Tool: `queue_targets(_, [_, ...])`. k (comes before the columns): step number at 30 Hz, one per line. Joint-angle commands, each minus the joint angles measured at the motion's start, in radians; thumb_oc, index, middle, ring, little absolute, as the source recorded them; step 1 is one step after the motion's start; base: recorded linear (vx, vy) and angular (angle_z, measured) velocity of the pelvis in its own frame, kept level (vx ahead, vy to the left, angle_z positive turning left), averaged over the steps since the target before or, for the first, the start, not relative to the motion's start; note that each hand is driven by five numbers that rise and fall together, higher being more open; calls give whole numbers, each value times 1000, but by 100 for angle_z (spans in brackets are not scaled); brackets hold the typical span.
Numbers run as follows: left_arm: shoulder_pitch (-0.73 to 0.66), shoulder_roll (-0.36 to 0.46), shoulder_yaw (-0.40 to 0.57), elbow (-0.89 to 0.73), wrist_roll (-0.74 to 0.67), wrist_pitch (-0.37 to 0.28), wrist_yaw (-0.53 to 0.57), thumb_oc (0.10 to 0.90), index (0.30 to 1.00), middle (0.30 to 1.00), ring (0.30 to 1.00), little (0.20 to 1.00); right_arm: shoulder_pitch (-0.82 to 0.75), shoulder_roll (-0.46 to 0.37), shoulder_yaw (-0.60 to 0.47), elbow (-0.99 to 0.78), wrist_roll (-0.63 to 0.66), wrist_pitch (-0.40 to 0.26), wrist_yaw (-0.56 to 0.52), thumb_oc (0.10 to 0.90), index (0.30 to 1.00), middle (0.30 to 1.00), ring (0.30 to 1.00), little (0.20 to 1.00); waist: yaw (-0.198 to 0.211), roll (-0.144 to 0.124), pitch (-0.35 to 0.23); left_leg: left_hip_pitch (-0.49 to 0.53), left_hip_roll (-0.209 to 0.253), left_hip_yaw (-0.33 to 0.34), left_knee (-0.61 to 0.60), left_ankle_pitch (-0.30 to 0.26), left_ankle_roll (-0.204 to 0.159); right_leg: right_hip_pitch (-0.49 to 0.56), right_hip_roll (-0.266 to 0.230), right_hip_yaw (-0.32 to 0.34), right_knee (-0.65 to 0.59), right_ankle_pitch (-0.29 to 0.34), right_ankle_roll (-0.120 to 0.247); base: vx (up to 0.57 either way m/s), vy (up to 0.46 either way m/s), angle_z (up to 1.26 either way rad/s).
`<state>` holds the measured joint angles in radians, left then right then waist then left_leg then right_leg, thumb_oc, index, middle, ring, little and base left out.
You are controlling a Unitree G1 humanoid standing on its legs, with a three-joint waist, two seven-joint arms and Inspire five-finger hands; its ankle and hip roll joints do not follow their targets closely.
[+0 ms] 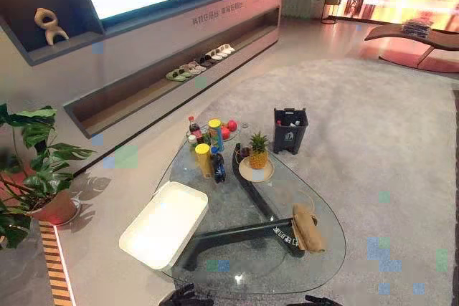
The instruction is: Wipe the table with a cloth and put it in the basket.
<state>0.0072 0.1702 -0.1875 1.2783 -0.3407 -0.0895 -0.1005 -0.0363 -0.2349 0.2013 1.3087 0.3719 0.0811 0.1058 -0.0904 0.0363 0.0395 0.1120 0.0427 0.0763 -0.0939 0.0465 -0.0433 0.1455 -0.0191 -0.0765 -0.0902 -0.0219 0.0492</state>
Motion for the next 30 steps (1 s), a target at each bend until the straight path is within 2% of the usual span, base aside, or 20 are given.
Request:
queue_targets(1, [-98, -18, 2, 63, -15, 4, -6, 800, 900, 900, 900, 900, -33, -3, 37, 91, -38, 21, -12, 800, 900, 900, 900, 900, -9, -6, 8, 5, -51, 12, 8, -103, 27, -50, -44, -37, 45, -17, 71, -73, 161, -85])
queue_targets(18, [-95, -17, 6, 65, -24, 6, -18, 800, 900, 900, 900, 900, -28, -4, 36, 89, -45, 14, -13, 800, 900, 900, 900, 900, -12, -5, 8, 5, -49, 17, 7, -104, 26, -48, -45, -41, 43, -16, 72, 0, 0, 0])
queue_targets(26, [-96, -17, 7, 67, -16, 4, -9, 800, 900, 900, 900, 900, -33, -7, 50, 81, -86, -33, -42, 800, 900, 900, 900, 900, -10, -3, 10, 2, -50, 13, 7, -103, 26, -51, -46, -39, 46, -18, 70, 4, 1, 0])
queue_targets(30, [-96, -14, 8, 64, -5, 11, -7, 800, 900, 900, 900, 900, -39, -12, 56, 66, -103, -91, -78, 800, 900, 900, 900, 900, -8, -3, 16, 1, -48, 11, 12, -104, 25, -54, -49, -40, 52, -19, 71, 53, 9, 0])
